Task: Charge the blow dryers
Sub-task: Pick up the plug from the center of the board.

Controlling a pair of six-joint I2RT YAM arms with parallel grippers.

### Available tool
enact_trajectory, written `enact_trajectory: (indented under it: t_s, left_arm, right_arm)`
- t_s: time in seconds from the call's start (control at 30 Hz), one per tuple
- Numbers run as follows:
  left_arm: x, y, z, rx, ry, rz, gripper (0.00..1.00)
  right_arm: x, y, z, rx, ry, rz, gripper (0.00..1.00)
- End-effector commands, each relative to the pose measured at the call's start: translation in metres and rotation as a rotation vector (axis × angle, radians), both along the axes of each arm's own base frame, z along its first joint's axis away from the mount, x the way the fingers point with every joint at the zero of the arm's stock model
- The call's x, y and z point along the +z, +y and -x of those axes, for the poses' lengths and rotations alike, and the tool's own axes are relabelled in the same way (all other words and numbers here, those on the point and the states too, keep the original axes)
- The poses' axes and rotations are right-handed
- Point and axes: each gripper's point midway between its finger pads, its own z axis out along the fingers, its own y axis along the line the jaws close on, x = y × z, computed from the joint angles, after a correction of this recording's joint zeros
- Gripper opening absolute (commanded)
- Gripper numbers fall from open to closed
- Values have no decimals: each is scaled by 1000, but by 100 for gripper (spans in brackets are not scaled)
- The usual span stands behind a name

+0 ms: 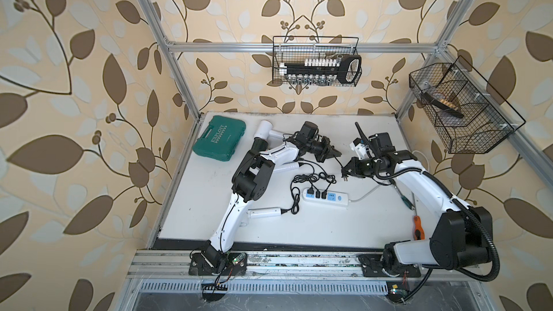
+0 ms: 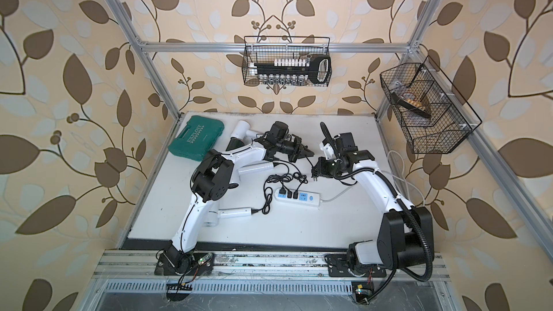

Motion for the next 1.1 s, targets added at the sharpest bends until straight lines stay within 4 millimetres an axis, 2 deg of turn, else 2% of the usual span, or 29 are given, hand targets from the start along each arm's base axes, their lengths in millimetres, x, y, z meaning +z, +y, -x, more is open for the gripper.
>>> enact_trajectory:
  t_s: [0.0,0.07,0.2,0.33,0.47,0.7,0.87,1.07]
  left_arm:
    - [49,5,-12,-30,-149,73,0]
    - [51,5,-8,-61,-181,60,0]
    - [62,6,-2,-125,-267,66,0]
    - [73,7,1,-163,-332,46,0]
    - [70,13,0,-171,-387,-30,0]
    - [66,19,-3,-198,-495,-112,0]
    - [61,22,-8,-190,-550,-165,0]
    - [58,15,-7,-187,-561,-177,0]
  right_arm:
    - [-3,-7,16,20,22,53,19]
    - [3,-9,15,24,0,70,30]
    - [10,-15,13,25,-15,124,44]
    - [14,-15,12,37,-36,173,46]
    - [25,-6,11,44,-94,230,52]
    - [41,14,-1,54,-118,288,52]
    - [47,27,-15,2,-132,258,49]
    - [37,47,-22,-88,-140,243,46]
